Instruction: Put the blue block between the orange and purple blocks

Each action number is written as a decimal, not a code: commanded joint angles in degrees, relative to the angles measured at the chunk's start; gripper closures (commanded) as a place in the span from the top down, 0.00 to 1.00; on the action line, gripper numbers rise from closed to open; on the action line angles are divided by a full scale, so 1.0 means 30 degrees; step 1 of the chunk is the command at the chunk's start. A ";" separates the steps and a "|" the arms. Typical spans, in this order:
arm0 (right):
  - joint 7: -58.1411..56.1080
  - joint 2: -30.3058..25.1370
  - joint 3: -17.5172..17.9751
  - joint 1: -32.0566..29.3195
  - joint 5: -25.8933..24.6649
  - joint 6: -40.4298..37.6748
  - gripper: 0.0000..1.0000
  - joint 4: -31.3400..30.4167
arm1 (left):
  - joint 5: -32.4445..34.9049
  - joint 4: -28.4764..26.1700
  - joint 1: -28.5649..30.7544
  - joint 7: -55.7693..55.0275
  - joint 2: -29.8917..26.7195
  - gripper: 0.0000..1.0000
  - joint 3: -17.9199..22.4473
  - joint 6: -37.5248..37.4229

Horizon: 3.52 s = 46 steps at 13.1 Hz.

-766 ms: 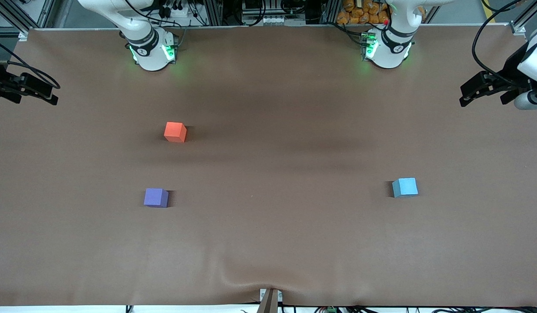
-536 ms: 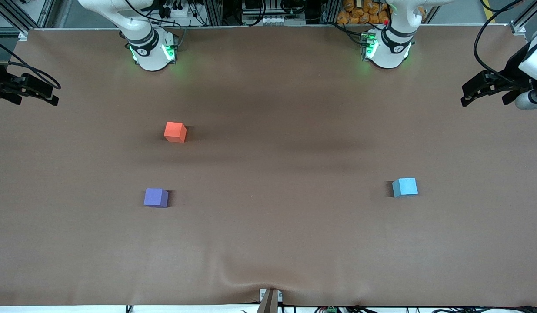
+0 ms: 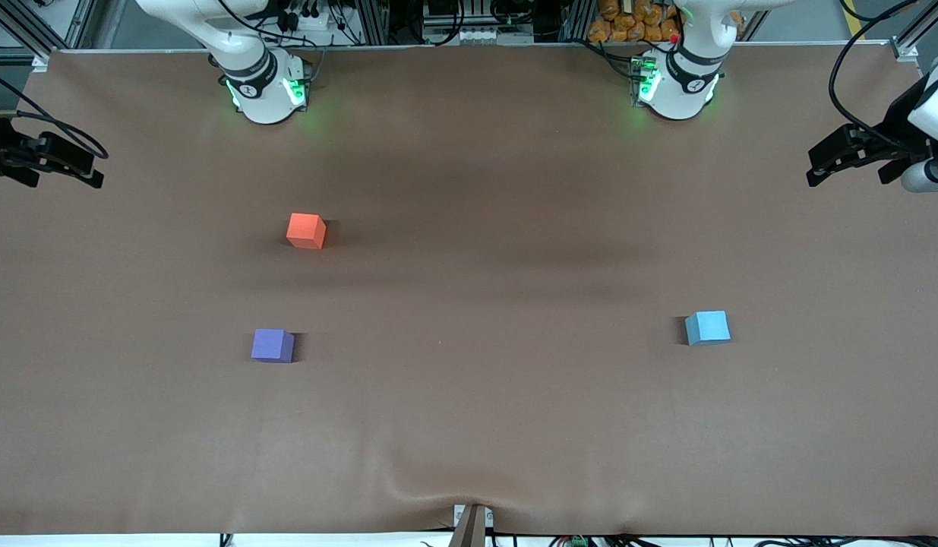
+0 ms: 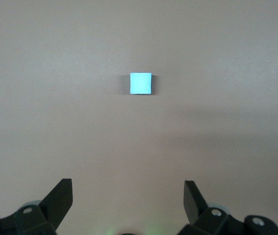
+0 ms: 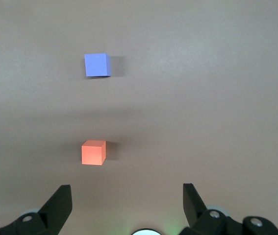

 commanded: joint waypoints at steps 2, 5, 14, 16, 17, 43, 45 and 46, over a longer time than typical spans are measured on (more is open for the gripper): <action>-0.0200 0.0003 -0.0088 0.0154 0.0088 0.0133 1.00 -0.0057 | -0.0016 0.0302 0.0067 0.0453 0.0019 1.00 0.0018 -0.0542; -0.0200 0.0003 -0.0088 0.0154 0.0117 0.0133 1.00 -0.0057 | -0.0016 0.0332 0.0096 0.0453 0.0019 1.00 0.0047 -0.0513; -0.0200 0.0032 -0.0088 0.0183 0.0205 0.0104 1.00 -0.0057 | -0.0016 0.0303 0.0096 0.0453 0.0136 1.00 0.0018 -0.0161; -0.0200 0.0032 -0.0059 0.0183 0.0205 0.0104 1.00 -0.0057 | -0.0016 0.0303 0.0096 0.0453 0.0253 1.00 0.0018 -0.0045; -0.0200 0.0032 -0.0059 0.0183 0.0205 0.0104 1.00 -0.0057 | -0.0016 0.0303 0.0096 0.0453 0.0254 1.00 0.0018 -0.0044; -0.0200 0.0061 -0.0059 0.0154 0.0264 0.0133 1.00 -0.0320 | -0.0250 -0.2332 0.0712 0.0482 0.2330 1.00 -0.0011 0.4199; -0.0200 0.0061 -0.0088 0.0154 0.0264 0.0133 1.00 -0.0320 | -0.0134 -0.3237 0.0653 0.0482 0.2742 1.00 -0.0099 0.5573; -0.0200 0.0061 -0.0088 0.0096 0.0264 0.0162 1.00 -0.0291 | -0.0104 -0.3880 0.0595 0.0482 0.2860 1.00 -0.0128 0.6422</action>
